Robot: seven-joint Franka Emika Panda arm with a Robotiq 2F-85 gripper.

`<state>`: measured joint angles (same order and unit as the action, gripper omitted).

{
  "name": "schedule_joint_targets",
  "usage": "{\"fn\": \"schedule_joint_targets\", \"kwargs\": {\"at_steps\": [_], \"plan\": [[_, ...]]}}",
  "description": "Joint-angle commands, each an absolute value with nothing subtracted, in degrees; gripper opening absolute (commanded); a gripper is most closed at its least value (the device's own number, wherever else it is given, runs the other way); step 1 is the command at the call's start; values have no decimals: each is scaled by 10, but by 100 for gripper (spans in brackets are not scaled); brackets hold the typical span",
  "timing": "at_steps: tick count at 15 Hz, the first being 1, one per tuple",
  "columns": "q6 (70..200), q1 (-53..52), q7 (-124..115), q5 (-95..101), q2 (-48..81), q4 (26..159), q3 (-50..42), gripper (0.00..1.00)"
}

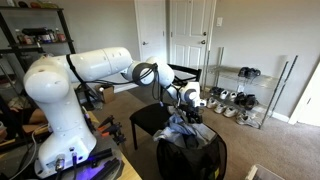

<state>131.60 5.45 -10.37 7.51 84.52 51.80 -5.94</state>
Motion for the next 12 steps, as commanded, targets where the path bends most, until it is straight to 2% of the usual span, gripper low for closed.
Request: {"fn": "schedule_joint_targets", "kwargs": {"at_steps": [1,8,11,12], "plan": [[1345,80,-73,44,846,531,-38,73],[1400,88,-78,49,833,569,-11,26],[1457,85,-103,53,793,643,-21,9],[1483,83,-117,54,773,679,-29,8]]}}
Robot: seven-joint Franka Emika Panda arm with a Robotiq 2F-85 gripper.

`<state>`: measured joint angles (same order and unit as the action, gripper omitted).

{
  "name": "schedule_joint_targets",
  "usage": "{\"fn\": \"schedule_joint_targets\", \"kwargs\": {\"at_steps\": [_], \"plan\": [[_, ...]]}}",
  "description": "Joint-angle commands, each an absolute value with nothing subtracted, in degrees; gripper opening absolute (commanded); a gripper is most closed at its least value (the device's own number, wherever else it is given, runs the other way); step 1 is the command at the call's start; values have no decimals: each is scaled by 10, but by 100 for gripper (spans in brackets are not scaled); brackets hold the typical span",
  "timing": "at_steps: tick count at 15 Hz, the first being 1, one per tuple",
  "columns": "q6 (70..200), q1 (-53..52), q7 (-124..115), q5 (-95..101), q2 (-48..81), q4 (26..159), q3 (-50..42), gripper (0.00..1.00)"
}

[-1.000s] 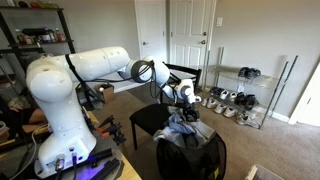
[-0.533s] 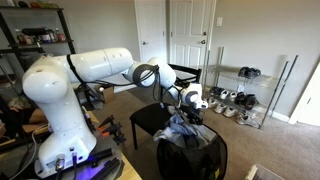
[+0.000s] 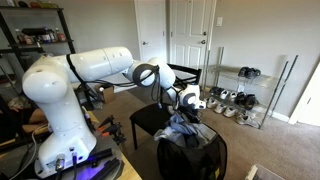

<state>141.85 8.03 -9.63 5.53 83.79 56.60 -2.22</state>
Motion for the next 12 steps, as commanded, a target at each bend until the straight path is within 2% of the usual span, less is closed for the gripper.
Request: {"fn": "schedule_joint_targets", "kwargs": {"at_steps": [1,3,4,12], "plan": [[1505,79,-127,57,763,699,-37,6],[1552,74,-151,59,739,747,-52,3],[1579,70,-162,60,730,772,-60,7],[1736,11,-201,20,645,971,-133,7]]}}
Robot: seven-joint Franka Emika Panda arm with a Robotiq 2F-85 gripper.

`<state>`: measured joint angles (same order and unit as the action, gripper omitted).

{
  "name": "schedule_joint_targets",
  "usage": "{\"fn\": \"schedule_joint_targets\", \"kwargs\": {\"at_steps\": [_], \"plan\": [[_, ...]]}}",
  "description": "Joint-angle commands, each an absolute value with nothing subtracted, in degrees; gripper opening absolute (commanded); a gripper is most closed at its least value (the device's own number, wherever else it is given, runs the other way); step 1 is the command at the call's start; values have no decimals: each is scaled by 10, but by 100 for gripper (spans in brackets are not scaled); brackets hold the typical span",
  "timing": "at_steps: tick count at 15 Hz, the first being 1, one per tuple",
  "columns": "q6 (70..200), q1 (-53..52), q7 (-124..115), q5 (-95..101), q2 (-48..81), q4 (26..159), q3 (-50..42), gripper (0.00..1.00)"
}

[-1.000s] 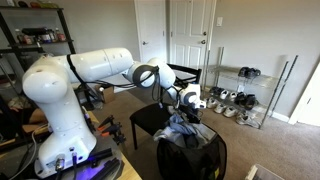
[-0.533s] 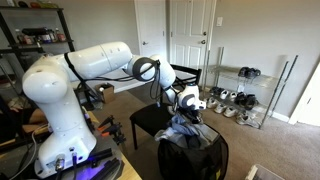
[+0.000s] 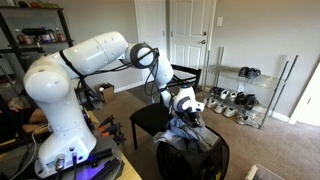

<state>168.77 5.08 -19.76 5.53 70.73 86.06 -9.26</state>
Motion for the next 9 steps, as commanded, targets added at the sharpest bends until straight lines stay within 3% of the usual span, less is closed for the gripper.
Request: {"fn": "schedule_joint_targets", "kwargs": {"at_steps": [1,9], "plan": [[1752,0,-200,14,633,996,-142,7],[1839,-113,-183,-47,527,1194,-221,7]]}}
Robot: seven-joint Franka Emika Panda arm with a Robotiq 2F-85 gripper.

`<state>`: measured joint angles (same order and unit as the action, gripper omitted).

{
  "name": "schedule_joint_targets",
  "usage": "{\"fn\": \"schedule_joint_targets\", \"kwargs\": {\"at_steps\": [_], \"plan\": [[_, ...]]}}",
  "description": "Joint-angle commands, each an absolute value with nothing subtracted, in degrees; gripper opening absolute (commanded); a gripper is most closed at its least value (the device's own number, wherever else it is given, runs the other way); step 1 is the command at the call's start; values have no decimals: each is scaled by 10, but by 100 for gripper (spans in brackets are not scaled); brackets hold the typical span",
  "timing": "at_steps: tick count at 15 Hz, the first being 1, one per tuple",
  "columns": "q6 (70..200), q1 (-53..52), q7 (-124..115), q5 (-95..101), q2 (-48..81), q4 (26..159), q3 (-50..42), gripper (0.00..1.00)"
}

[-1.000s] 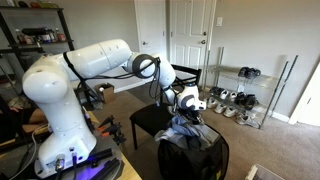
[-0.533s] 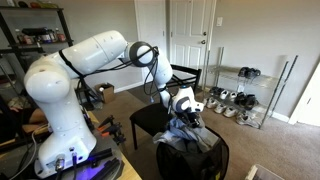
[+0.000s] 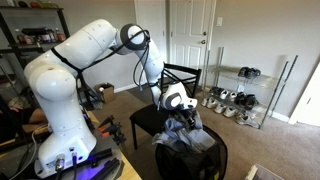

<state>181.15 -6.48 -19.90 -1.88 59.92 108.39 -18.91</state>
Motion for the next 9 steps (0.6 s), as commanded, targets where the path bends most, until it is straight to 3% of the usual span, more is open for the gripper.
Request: {"fn": "schedule_joint_targets", "kwargs": {"at_steps": [1,9], "plan": [[1844,-128,-181,-53,511,1218,-232,7],[1859,-249,-172,-93,397,1384,-313,7]]}}
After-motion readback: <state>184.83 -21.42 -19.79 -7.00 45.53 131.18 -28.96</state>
